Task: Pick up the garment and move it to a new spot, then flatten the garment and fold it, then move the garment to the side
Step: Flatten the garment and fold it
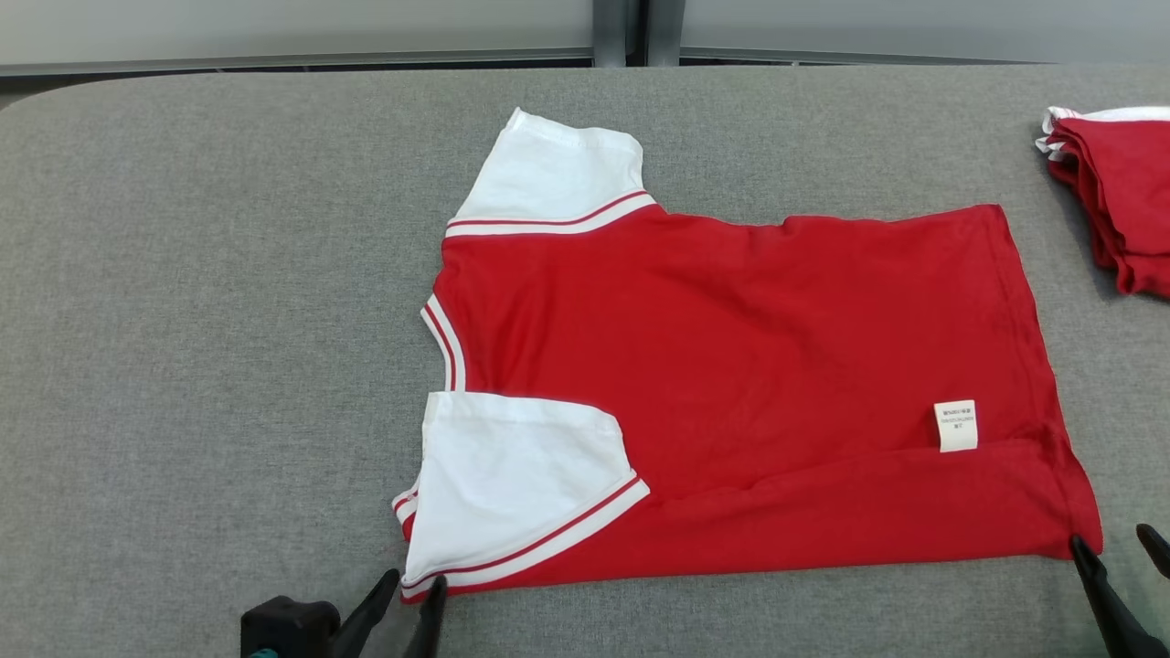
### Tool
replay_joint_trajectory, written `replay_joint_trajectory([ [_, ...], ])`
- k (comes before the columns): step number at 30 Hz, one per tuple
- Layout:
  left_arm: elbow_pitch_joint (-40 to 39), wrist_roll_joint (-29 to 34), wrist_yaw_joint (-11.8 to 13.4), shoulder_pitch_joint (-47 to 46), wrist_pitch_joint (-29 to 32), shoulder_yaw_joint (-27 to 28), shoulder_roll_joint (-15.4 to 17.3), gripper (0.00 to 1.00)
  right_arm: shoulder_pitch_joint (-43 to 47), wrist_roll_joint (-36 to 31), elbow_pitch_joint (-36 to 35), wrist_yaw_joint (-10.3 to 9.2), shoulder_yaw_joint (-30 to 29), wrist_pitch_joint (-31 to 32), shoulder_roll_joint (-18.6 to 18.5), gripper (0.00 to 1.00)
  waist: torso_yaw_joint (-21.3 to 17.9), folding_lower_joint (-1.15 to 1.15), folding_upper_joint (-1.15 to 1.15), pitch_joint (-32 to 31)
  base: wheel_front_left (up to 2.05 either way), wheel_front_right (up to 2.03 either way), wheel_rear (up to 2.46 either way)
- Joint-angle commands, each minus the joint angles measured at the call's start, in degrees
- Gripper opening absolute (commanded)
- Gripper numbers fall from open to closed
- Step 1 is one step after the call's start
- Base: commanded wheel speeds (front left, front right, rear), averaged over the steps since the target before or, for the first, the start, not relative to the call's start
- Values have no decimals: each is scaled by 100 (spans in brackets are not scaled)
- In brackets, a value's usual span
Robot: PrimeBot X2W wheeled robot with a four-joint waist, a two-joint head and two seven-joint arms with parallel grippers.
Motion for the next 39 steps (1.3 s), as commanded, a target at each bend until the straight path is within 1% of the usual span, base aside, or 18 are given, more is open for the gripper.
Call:
replay_joint_trajectory([
  [1, 43, -6, -21, -71, 49, -24, 13, 100, 73, -60, -19, -17, -80, 27, -16, 100, 0, 0, 0, -27, 0, 0, 0],
  [5, -8, 57, 69, -80, 284, -39, 157, 100, 169, -229, -154, -17, -346, 37, -24, 100, -12, 0, 0, -95, 0, 0, 0],
  [8, -349, 141, 146, -411, 285, 180, 281, 100, 101, -421, -313, -16, -481, 5, 52, 100, -6, 0, 0, -110, 0, 0, 0],
  [10, -510, 194, 118, -791, 354, 356, 390, 100, -28, -518, -443, -16, -505, -1, 152, 100, 5, 0, 0, -83, 0, 0, 0],
  [11, -510, 194, 118, -791, 354, 356, 390, 100, -28, -518, -443, -16, -505, -1, 152, 100, 5, 0, 0, -83, 0, 0, 0],
  [12, -558, 205, 5, -1362, 552, 461, 483, 100, -184, -623, -557, -16, -411, 26, 235, 100, -11, 0, 0, -3, 0, 0, 0],
  [13, -558, 205, 5, -1362, 552, 461, 483, 100, -184, -623, -557, -16, -411, 26, 235, 100, -11, 0, 0, -3, 0, 0, 0],
  [16, -366, 21, -260, -2412, 1017, 591, 578, 100, -599, -743, -716, -17, -87, 123, 288, 100, -158, 0, 0, 201, 0, 0, 0],
  [18, -50, -138, -465, -3206, 1417, 637, 611, 100, -1029, -828, -763, -17, 144, 155, 248, 100, -307, 0, 0, 394, 0, 0, 0],
  [21, 687, -472, -826, -4380, 2045, 567, 471, 100, -1616, -802, -709, -17, 455, 130, 269, 100, -493, 0, 0, 682, 0, 0, 0],
  [22, 965, -500, -920, -4746, 2245, 522, 472, 100, -1787, -789, -683, -17, 558, 121, 275, 100, -557, 0, 0, 774, 0, 0, 0],
  [25, 1815, -543, -1181, -5739, 2781, 312, 341, 100, -2258, -729, -566, -16, 819, 20, 280, 100, -753, 0, 0, 1052, 0, 0, 0],
  [28, 2576, -474, -1343, -6508, 3159, 149, 250, 100, -2544, -639, -398, -16, 1021, -112, 312, 100, -963, 0, 0, 1337, 0, 0, 0],
  [31, 3235, -399, -1462, -7041, 3393, 33, 219, 100, -2760, -564, -233, -16, 1183, -254, 396, 100, -1196, 0, 0, 1562, 0, 0, 0],
  [36, 4064, -168, -1562, -7579, 3567, -102, 369, 100, -2989, -446, 18, -16, 1418, -414, 594, 100, -1595, 0, 0, 1820, 0, 0, 0],
  [37, 4291, -80, -1612, -7714, 3603, -147, 455, 100, -3041, -406, 88, -16, 1464, -448, 658, 100, -1729, 0, 0, 1884, 0, 0, 0],
  [39, 4480, -7, -1635, -7828, 3581, -173, 531, 100, -3075, -382, 153, -16, 1496, -474, 716, 100, -1835, 0, 0, 1936, 0, 0, 0],
])
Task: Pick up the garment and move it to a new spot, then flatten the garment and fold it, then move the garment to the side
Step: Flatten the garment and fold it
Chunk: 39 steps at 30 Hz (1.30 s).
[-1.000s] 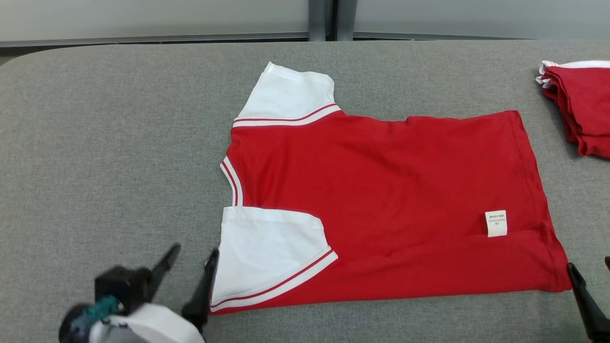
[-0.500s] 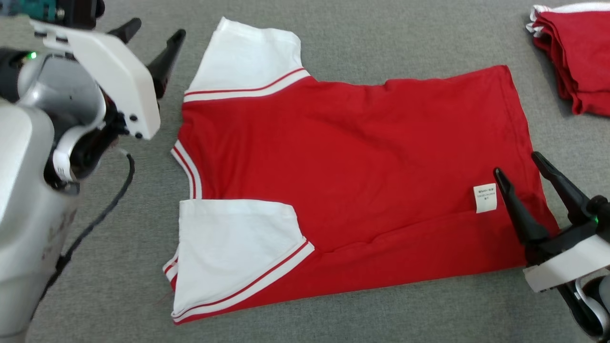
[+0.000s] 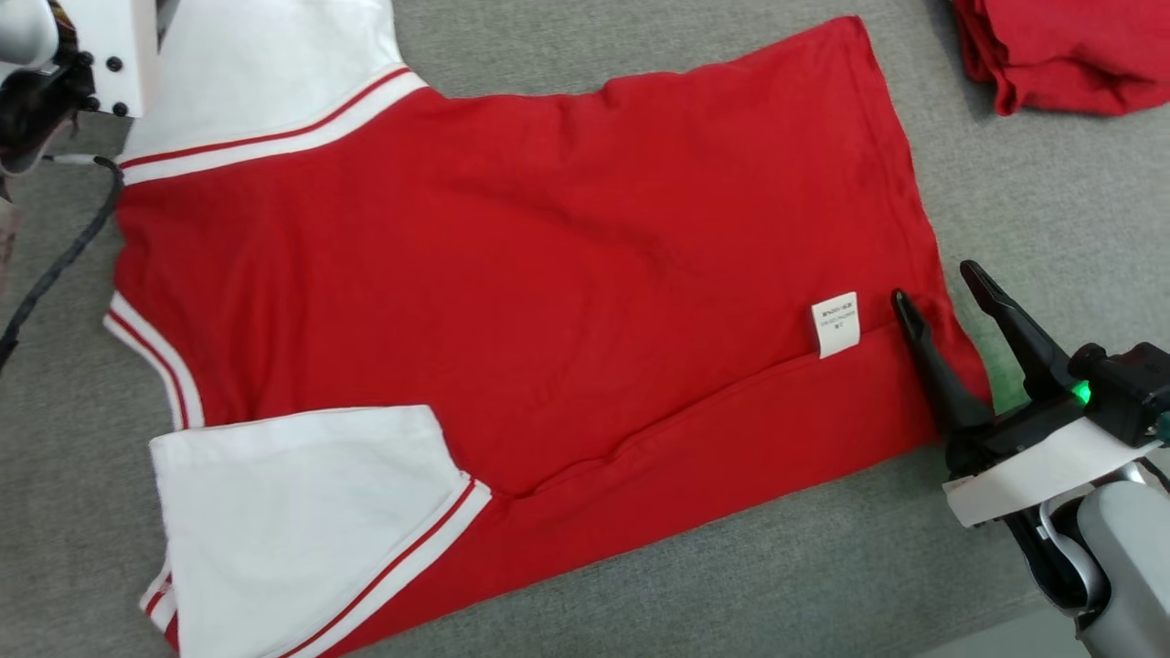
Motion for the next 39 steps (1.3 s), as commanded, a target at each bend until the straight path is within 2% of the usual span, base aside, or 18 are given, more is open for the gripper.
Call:
replay_joint_trajectory([
  [1, 115, 64, -25, -150, -12, -4, 75, 100, -90, 40, 42, -15, 12, -56, 46, 100, -253, 0, 0, 192, 0, 0, 0],
  [13, 683, 244, -128, -304, 97, -230, 250, 100, -81, -1, -21, -15, -101, -61, 260, 100, -524, 0, 0, 320, 0, 0, 0],
  [14, 700, 232, -145, -310, 112, -240, 246, 83, -75, -1, -27, -15, -107, -61, 263, 100, -527, 0, 0, 323, 0, 0, 0],
  [15, 714, 217, -145, -308, 111, -246, 238, 53, -69, 4, -31, -15, -115, -61, 264, 100, -526, 0, 0, 324, 0, 0, 0],
  [16, 731, 198, -159, -310, 121, -250, 224, 0, -67, 6, -32, -15, -127, -61, 260, 100, -523, 0, 0, 323, 0, 0, 0],
  [26, 772, -69, -228, -413, -103, -65, 107, 0, -200, 0, -24, -15, -139, -61, 209, 100, -422, 0, 0, 243, 0, 0, 0],
  [33, 648, -252, -377, -295, -417, -79, -144, 0, -589, 327, 86, -15, 26, -36, 57, 100, -106, 0, 0, -40, 0, 0, 0],
  [36, 507, -301, -453, -197, -521, -136, -217, 0, -1043, 597, 283, -15, 125, 346, 38, 100, 58, 0, 0, -164, 0, 0, 0],
  [39, 315, -317, -506, -96, -566, -218, -234, 0, -1614, 858, 648, -15, 142, 1106, 68, 100, 224, 0, 0, -257, 0, 0, 0],
])
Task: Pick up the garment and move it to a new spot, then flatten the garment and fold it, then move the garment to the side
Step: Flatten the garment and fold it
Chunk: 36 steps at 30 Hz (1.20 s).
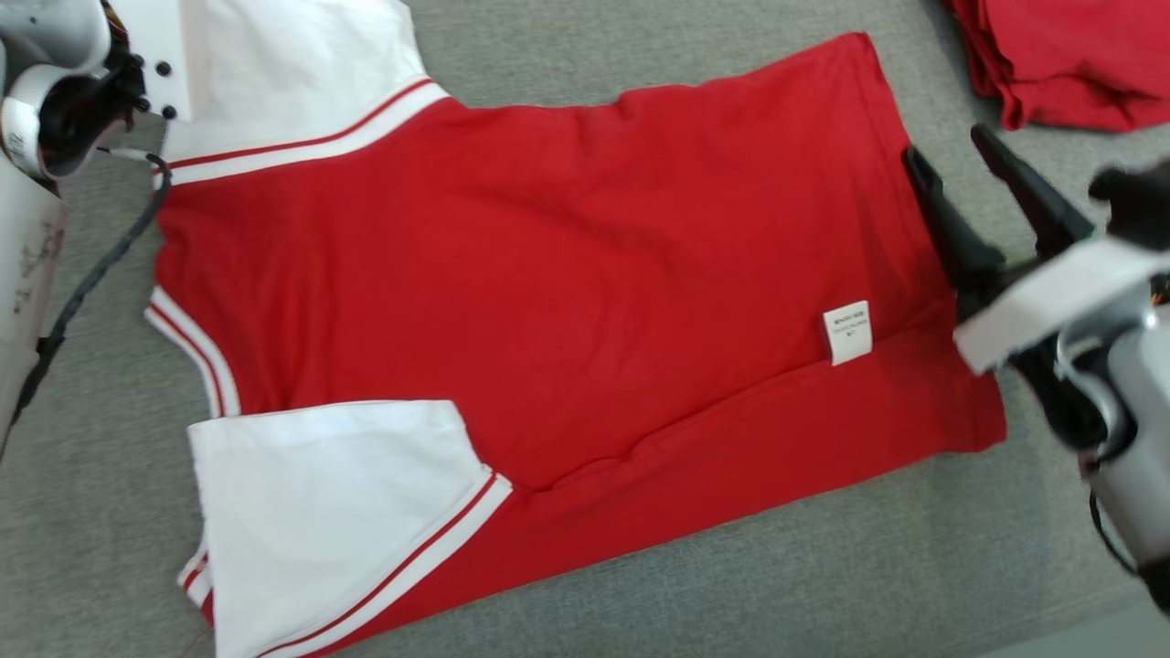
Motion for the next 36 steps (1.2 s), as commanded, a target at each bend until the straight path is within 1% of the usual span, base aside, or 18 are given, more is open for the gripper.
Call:
replay_joint_trajectory([
  [1, -76, -20, -18, 76, -41, -17, 12, 0, -204, 98, 145, -15, -4, 290, 48, 100, 148, 0, 0, -110, 0, 0, 0],
  [3, -222, -26, -34, 158, -62, -59, 22, 0, -599, 167, 526, -15, 13, 1009, 137, 100, 229, 0, 0, -151, 0, 0, 0],
  [6, -471, -33, -51, 259, -2, -132, 57, 0, -1202, 61, 1089, -15, 64, 1944, 311, 100, 321, 0, 0, -190, 0, 0, 0],
  [8, -643, -38, -49, 316, 40, -177, 64, 0, -1533, -133, 1433, -16, 80, 2373, 396, 100, 386, 0, 0, -209, 0, 0, 0],
  [11, -890, -53, -27, 384, 106, -229, 64, 0, -1916, -420, 1943, -15, 4, 2765, 550, 100, 471, 0, 0, -227, 0, 0, 0],
  [14, -1102, -42, -3, 440, 164, -273, 95, 0, -2190, -694, 2396, -15, -147, 2963, 668, 100, 525, 0, 0, -234, 0, 0, 0],
  [16, -1218, -47, 4, 474, 199, -297, 98, 0, -2279, -777, 2606, -15, -244, 3037, 791, 100, 563, 0, 0, -237, 0, 0, 0],
  [18, -1311, -55, 19, 507, 212, -320, 105, 0, -2367, -857, 2777, -16, -316, 3070, 827, 100, 596, 0, 0, -233, 0, 0, 0],
  [22, -1468, -61, 47, 535, 268, -358, 119, 0, -2501, -971, 3010, -15, -403, 3044, 902, 100, 652, 0, 0, -213, 0, 0, 0],
  [28, -1603, -61, 62, 564, 317, -392, 151, 0, -2653, -1129, 3233, -15, -497, 2927, 909, 100, 700, 0, 0, -177, 0, 0, 0],
  [29, -1620, -52, 66, 566, 329, -396, 157, 0, -2674, -1158, 3270, -15, -509, 2910, 910, 98, 708, 0, 0, -170, 0, 0, 0],
  [30, -1635, -57, 70, 569, 339, -399, 166, 0, -2685, -1167, 3302, -15, -513, 2886, 920, 91, 714, 0, 0, -162, 0, 0, 0],
  [31, -1647, -62, 74, 571, 344, -401, 173, 0, -2700, -1170, 3324, -15, -518, 2881, 934, 89, 719, 0, 0, -154, 0, 0, 0],
  [34, -1681, -74, 86, 563, 348, -403, 190, 0, -2763, -1191, 3393, -15, -521, 2866, 955, 69, 734, 0, 0, -124, 0, 0, 0],
  [36, -1691, -77, 90, 553, 351, -408, 201, 0, -2787, -1180, 3437, -15, -518, 2857, 965, 60, 744, 0, 0, -104, 0, 0, 0],
])
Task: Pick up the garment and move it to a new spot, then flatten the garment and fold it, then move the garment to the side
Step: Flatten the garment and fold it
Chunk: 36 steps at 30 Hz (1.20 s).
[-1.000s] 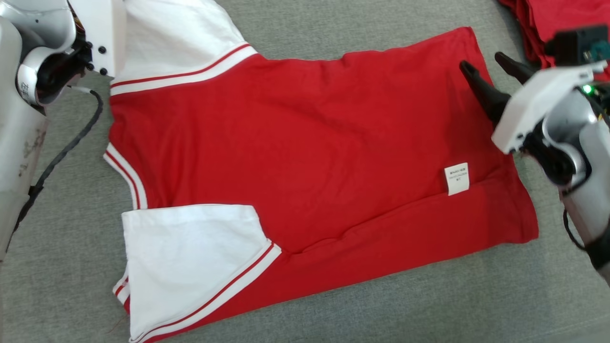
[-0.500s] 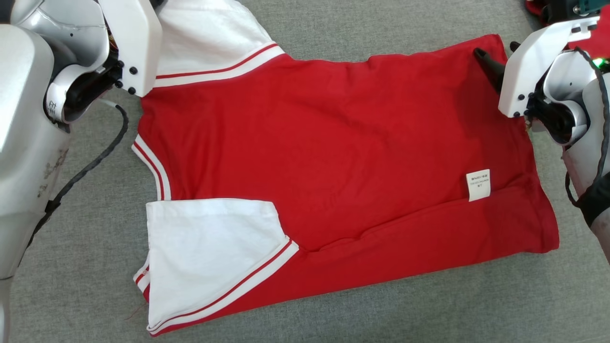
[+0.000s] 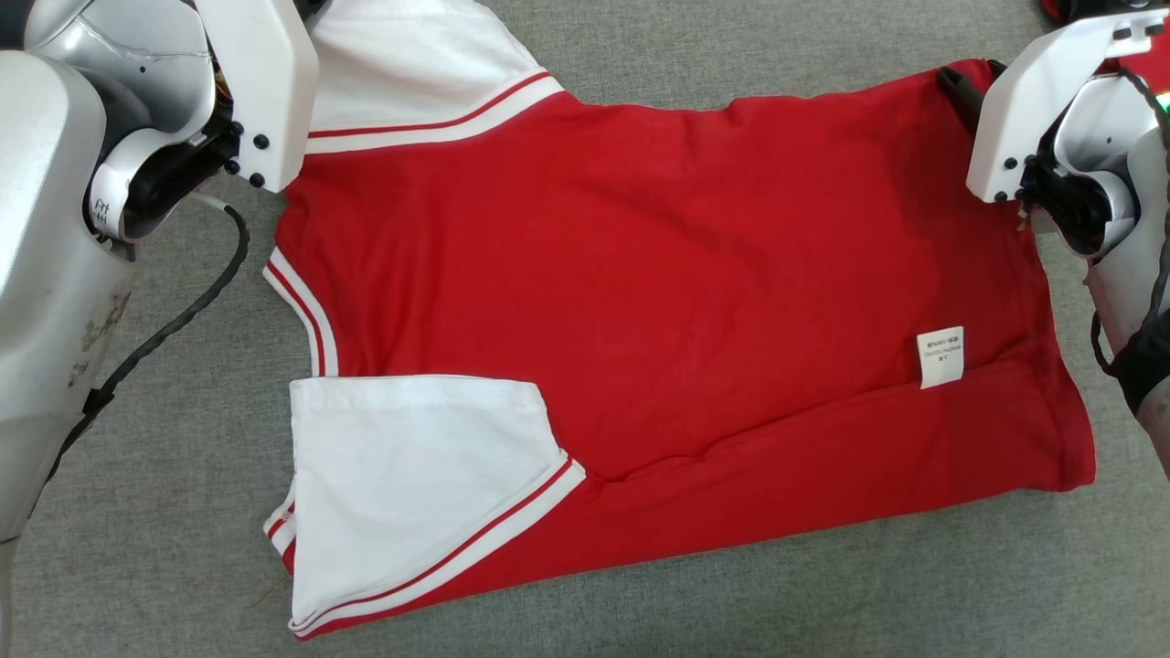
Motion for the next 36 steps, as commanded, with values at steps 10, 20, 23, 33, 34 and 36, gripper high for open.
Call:
replay_joint_trajectory([
  [10, 71, -14, 2, 19, -183, 7, 59, 0, -137, 14, 222, -15, -9, -119, -5, 0, 69, 0, 0, -23, 0, 0, 0],
  [20, -203, -224, -58, 322, -827, 190, 133, 0, 393, 685, -370, -15, -245, -588, -456, 0, 221, 0, 0, -429, 0, 0, 0],
  [23, -514, -328, 38, 652, -989, 294, 211, 0, 745, 965, -763, -15, -290, -632, -685, 0, 268, 0, 0, -581, 0, 0, 0],
  [33, -1780, -567, 526, 2060, -1326, 500, 552, 0, 2183, 1797, -2370, -15, -508, -425, -1399, 0, 514, 0, 0, -1023, 0, 0, 0],
  [34, -1900, -589, 581, 2219, -1366, 509, 580, 0, 2357, 1838, -2518, -15, -565, -381, -1476, 0, 546, 0, 0, -1069, 0, 0, 0],
  [36, -2110, -614, 661, 2517, -1435, 522, 646, 0, 2679, 1874, -2813, -15, -701, -307, -1590, 0, 603, 0, 0, -1164, 0, 0, 0],
])
